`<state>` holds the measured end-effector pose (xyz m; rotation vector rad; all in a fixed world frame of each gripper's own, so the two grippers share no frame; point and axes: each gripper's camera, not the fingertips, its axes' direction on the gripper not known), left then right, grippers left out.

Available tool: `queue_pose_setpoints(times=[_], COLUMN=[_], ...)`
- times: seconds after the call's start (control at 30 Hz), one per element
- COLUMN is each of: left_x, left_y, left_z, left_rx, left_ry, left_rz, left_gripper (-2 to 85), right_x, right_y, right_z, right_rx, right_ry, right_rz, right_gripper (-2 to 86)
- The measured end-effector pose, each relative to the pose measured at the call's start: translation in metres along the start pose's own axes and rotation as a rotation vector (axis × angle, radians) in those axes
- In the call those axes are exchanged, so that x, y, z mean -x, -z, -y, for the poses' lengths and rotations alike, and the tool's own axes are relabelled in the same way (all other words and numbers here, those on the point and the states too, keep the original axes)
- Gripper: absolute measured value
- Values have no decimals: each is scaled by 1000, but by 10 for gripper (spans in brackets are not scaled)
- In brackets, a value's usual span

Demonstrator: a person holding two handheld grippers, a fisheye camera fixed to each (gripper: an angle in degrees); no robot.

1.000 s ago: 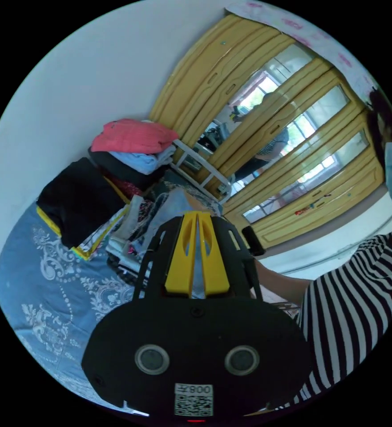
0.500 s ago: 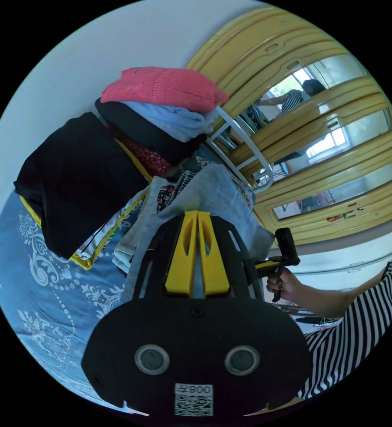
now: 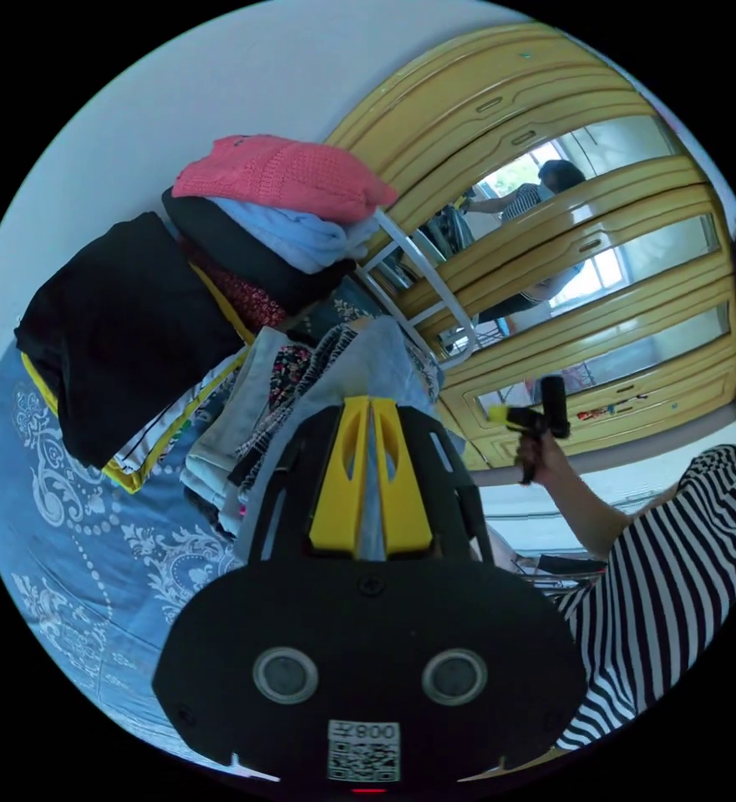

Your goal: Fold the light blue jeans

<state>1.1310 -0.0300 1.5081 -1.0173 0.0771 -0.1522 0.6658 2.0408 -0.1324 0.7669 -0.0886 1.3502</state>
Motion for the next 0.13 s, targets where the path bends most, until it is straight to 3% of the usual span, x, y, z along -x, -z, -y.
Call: queue_pose_setpoints(times=[0.07, 0.13], left_x=[-2, -3], left_y=[10, 19], left_z=[-10, -21], left_rx=[-17, -31], left_ry=[-4, 7], left_rz=[-17, -22], left_gripper=[22, 25], right_x=[-7, -12], right_y=[-21, -48], right_z=[56, 96], right_rx=[67, 127], right_ry=[2, 5], right_rz=[-183, -237], right_gripper=[95, 102])
